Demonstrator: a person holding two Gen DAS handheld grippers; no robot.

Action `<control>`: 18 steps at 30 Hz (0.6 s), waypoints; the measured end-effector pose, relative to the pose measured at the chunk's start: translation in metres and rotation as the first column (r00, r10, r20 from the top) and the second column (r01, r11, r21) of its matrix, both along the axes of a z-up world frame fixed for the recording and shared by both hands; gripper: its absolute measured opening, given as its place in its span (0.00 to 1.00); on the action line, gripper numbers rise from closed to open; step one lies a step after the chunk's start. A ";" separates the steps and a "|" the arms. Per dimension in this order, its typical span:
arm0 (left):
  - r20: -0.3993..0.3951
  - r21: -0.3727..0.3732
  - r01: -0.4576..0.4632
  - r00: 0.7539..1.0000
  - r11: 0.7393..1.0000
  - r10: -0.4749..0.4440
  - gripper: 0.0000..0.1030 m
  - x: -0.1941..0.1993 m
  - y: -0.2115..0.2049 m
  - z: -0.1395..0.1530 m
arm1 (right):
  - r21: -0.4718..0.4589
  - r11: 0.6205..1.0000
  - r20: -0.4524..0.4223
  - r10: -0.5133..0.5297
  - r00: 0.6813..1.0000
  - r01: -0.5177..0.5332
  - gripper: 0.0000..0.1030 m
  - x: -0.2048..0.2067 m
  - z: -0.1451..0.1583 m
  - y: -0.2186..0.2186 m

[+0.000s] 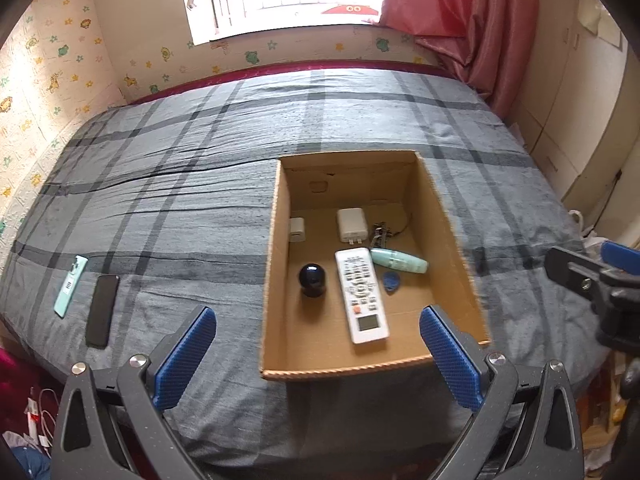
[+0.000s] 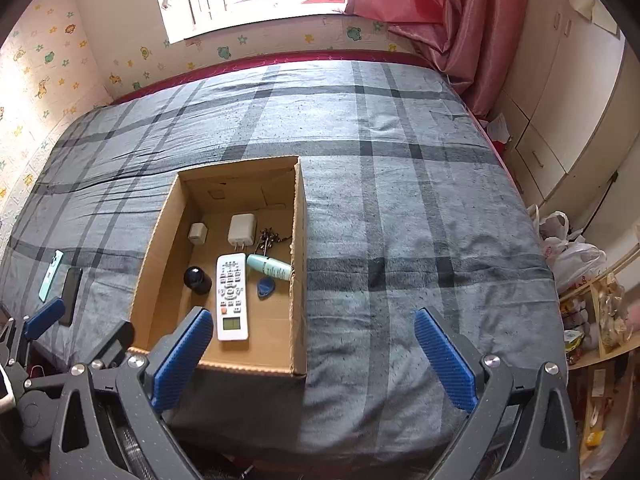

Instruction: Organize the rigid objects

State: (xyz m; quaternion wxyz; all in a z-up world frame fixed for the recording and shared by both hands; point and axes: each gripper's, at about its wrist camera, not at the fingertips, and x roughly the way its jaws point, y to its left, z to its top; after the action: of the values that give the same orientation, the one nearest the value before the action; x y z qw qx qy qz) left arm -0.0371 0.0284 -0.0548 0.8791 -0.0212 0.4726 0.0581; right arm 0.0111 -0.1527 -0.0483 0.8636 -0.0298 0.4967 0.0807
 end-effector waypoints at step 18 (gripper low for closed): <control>0.032 0.000 0.037 0.999 0.999 -0.037 1.00 -0.027 -0.037 0.027 | -0.038 0.999 0.079 -0.014 0.997 0.017 1.00 -0.038 0.024 -0.001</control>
State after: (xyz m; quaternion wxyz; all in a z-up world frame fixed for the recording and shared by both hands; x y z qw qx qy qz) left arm -0.0645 -0.0091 -0.0280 0.8874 -0.0136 0.4589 0.0411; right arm -0.0273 -0.1536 -0.0246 0.8823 -0.0456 0.4641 0.0633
